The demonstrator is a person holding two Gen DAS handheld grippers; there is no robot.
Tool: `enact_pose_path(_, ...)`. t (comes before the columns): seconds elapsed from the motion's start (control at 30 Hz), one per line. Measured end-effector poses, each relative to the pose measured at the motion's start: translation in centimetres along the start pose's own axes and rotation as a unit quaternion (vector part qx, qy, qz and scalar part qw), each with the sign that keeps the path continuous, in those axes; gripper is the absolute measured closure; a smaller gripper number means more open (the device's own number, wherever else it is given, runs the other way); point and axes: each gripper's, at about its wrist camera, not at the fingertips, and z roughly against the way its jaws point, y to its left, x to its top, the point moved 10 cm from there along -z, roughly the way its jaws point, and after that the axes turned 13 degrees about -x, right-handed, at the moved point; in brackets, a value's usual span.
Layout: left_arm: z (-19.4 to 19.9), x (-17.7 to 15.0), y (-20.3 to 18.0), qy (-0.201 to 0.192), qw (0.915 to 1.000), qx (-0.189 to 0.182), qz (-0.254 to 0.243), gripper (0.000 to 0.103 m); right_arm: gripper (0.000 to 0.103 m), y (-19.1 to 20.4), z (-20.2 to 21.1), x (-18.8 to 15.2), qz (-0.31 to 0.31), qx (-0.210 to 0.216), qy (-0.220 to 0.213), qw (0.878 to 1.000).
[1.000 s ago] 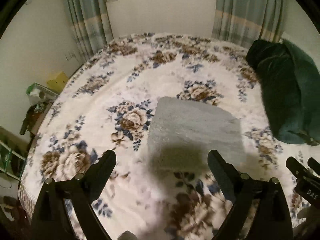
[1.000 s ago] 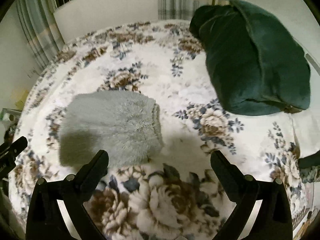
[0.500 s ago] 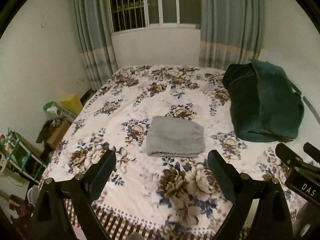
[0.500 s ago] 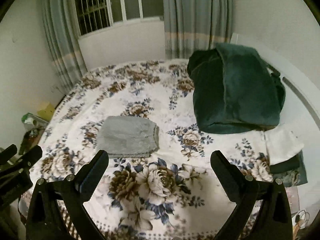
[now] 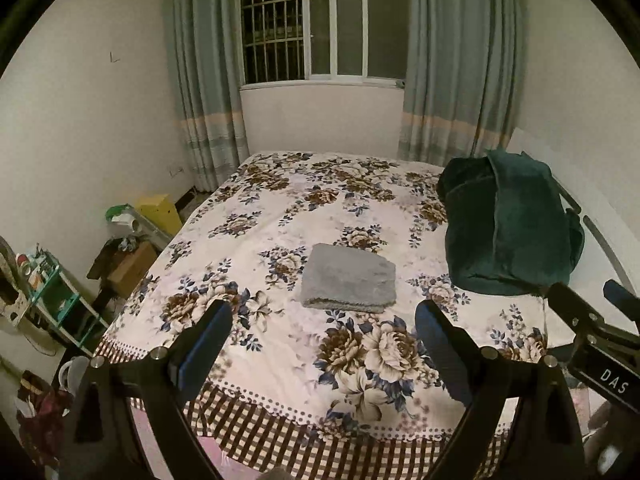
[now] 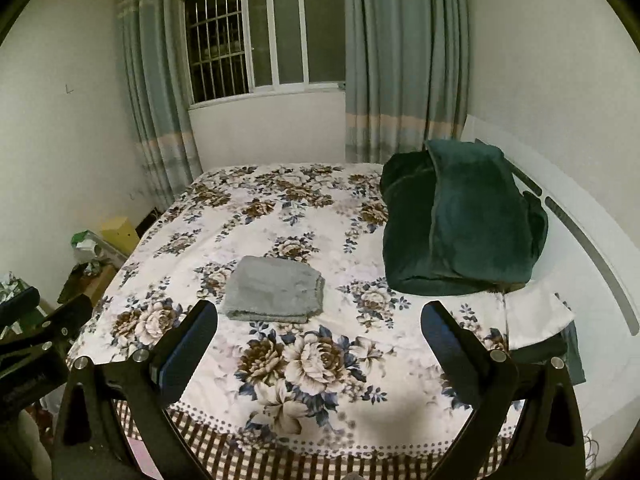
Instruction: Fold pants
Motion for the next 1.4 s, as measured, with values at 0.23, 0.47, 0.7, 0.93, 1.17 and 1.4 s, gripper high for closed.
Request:
enact_pose_path(0.23, 1.8, 0.1, 0.8, -0.014, 0.9999, 0.006, 0.004, 0.0, 0.0, 0.1, 3.1, 0.1, 0.001, 0.003, -0.01, 1.0)
enact_pose_path(0.47, 2.4, 0.6, 0.5, -0.025, 0.9997, 0.007, -0.004, 0.0, 0.0, 0.0, 3.8, 0.4, 0.0, 0.001, -0.016, 1.0)
enact_pose_path(0.7, 2.6, 0.5, 0.4, -0.023, 0.9997, 0.008, -0.005, 0.0, 0.0, -0.1, 3.9, 0.6, 0.001, 0.003, -0.011, 1.0)
enact_pose_path(0.93, 3.0, -0.1, 0.0, -0.014, 0.9998, 0.008, -0.009, 0.0, 0.0, 0.4, 4.4, 0.5, 0.005, 0.013, -0.008, 1.0)
enact_pose_path(1.17, 3.7, -0.2, 0.5, -0.018, 0.9997, 0.012, -0.01, 0.0, 0.0, 0.7, 4.7, 0.2, 0.004, 0.016, -0.006, 1.0)
enact_pose_path(1.4, 3.9, -0.2, 0.6, -0.015, 0.9998, 0.01, -0.011, 0.0, 0.0, 0.6, 4.5, 0.3, 0.006, 0.016, -0.007, 1.0)
